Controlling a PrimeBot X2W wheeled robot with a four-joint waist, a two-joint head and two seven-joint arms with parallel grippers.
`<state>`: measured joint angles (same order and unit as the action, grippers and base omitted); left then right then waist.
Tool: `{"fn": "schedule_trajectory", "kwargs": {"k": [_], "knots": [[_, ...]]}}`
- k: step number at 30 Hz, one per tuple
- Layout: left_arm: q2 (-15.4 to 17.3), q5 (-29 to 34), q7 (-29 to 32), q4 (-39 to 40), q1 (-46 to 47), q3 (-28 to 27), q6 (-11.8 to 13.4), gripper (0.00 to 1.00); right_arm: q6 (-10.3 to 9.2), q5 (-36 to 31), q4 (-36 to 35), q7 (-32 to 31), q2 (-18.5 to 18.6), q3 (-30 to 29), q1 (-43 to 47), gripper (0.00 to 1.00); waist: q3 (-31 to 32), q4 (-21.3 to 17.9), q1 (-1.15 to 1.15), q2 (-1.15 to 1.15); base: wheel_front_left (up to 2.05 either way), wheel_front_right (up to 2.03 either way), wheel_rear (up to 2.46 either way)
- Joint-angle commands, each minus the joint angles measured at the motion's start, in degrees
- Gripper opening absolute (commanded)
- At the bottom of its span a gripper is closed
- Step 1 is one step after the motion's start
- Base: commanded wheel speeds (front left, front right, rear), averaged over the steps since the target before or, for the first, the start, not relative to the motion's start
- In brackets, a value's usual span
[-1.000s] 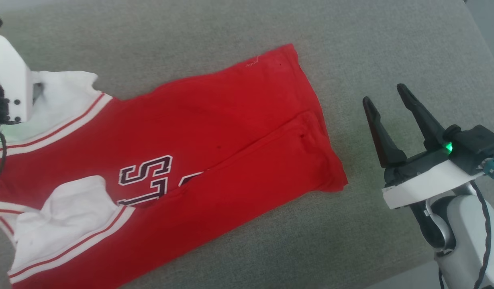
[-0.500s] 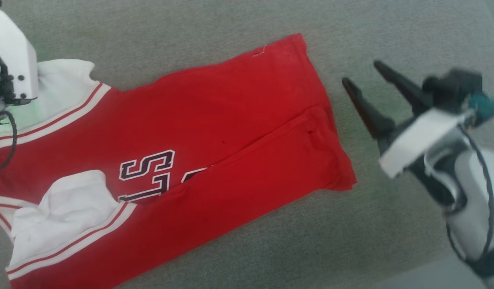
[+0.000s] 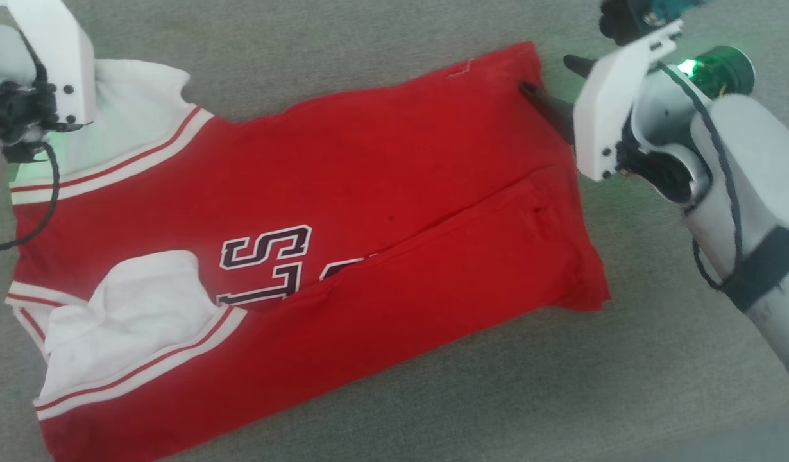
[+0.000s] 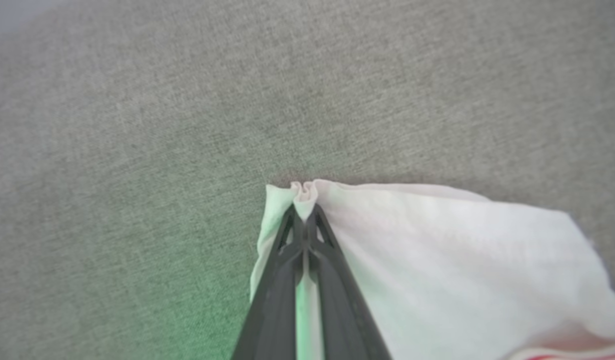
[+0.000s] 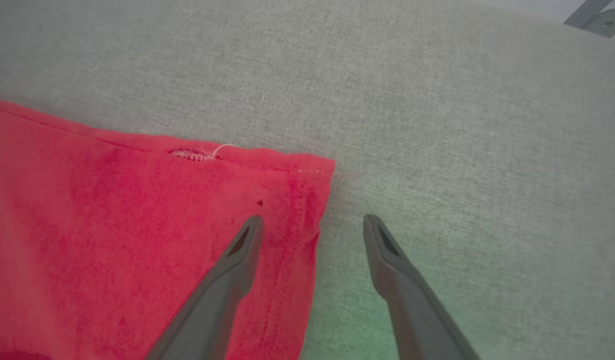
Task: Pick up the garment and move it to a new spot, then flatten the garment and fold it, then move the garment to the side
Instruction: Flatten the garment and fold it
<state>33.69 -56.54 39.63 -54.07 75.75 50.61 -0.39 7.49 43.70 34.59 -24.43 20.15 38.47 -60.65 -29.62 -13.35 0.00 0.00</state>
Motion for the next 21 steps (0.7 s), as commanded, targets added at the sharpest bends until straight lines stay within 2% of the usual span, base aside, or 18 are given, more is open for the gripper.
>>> {"fn": "schedule_trajectory", "kwargs": {"k": [1,7,8,9,14,21], "knots": [[-0.89,0.36,-0.03,-1.32,-2.01,1.06,-0.20,0.00,0.00,0.53,0.76,-0.44,-0.48,0.24,-0.94,1.00,-0.20,0.34,0.00,0.00,0.00,0.00,0.00],[-2.38,0.78,-1.60,-3.07,-1.01,1.34,-1.21,0.00,0.00,5.15,10.12,-7.80,-3.08,4.06,-5.35,1.00,-0.54,1.85,0.00,0.00,0.00,0.00,0.00],[-2.68,0.88,-1.88,-3.30,-0.88,1.41,-1.23,0.00,0.00,5.43,11.08,-8.94,-3.37,4.85,-5.61,0.34,-0.55,2.19,0.00,0.00,0.00,0.00,0.00],[-2.87,0.95,-2.25,-3.64,-0.73,1.43,-1.29,0.00,0.00,5.70,11.86,-9.76,-3.48,5.63,-5.95,0.00,-0.50,2.48,0.00,0.00,0.00,0.00,0.00],[-3.82,0.72,-3.60,-4.77,0.02,1.24,-2.02,0.00,-0.05,6.30,13.41,-8.18,-2.35,6.91,-7.77,0.00,0.38,3.98,0.00,0.00,0.00,0.00,0.00],[-6.44,-0.52,-4.86,-4.52,1.65,0.54,-3.35,0.00,-0.04,6.09,12.17,-2.07,0.58,8.45,-7.29,0.00,3.37,6.94,0.00,0.00,0.00,0.00,0.00]]}}
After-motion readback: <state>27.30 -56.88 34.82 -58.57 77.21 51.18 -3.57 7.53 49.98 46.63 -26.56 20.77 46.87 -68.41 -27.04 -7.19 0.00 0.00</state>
